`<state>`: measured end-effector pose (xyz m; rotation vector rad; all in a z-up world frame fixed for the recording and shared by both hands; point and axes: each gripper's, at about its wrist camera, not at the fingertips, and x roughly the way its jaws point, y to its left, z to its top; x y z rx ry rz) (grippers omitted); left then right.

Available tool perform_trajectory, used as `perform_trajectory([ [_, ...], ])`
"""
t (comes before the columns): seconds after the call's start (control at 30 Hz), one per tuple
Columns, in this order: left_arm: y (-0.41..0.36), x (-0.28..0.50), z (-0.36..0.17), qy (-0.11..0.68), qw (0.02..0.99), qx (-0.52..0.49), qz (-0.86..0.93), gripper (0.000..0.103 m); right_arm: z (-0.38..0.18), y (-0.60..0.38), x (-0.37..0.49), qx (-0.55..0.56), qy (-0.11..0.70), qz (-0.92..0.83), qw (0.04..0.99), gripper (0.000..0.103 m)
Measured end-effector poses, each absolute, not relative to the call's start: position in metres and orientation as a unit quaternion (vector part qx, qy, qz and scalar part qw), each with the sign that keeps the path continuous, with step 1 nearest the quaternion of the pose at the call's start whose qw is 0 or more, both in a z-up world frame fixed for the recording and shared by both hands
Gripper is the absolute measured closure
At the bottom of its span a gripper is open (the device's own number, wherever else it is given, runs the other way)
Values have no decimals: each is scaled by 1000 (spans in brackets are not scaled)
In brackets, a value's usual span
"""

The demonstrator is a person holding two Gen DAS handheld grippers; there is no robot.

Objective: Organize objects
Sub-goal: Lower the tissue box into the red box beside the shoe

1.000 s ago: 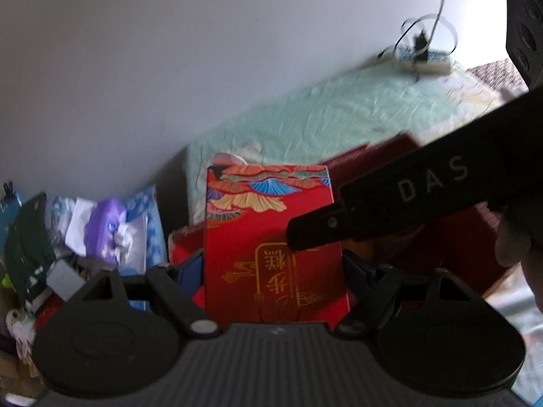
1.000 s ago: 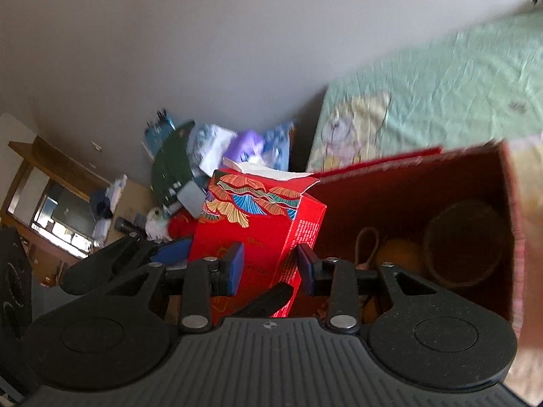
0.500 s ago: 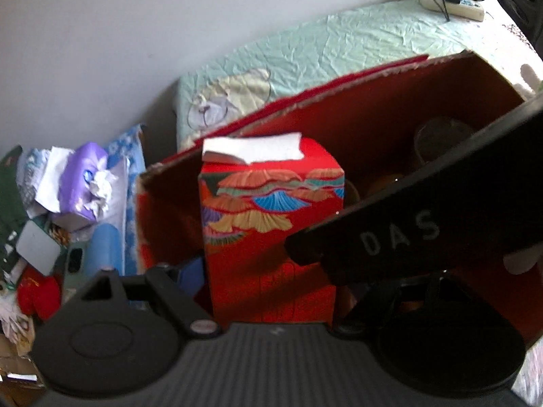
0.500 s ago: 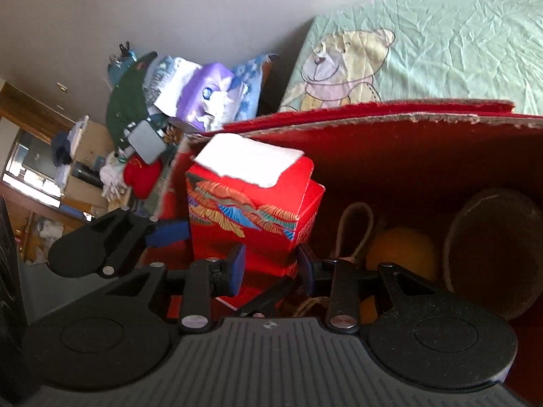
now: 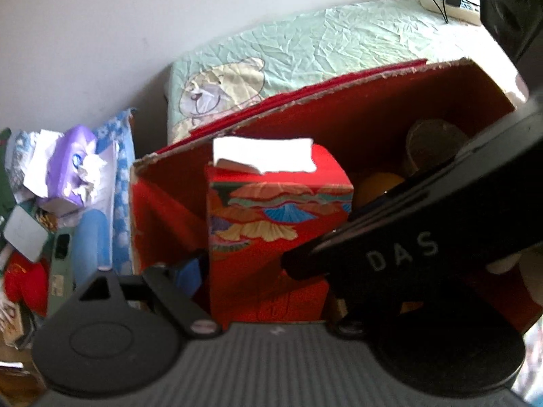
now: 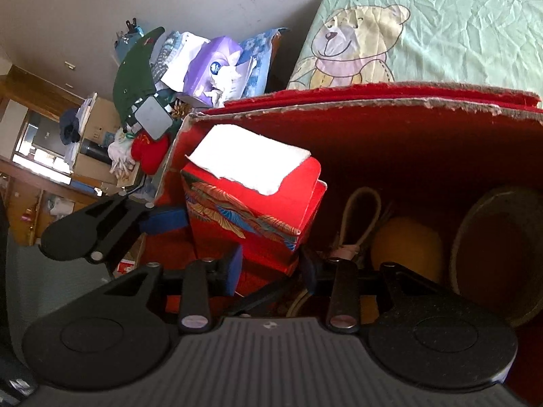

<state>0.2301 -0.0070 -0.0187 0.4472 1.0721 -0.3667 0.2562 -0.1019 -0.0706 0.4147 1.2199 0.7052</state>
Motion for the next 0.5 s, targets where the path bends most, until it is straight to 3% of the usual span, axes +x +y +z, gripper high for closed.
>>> perform_trajectory([
  [0.07,-5,233,-18,506,819,207,-175,23,-73,-101,260,191,570,312,736,67],
  [0.5,-1,229,0,510,817,180,-200,21,-88,-118,274,257,605,307,689,67],
])
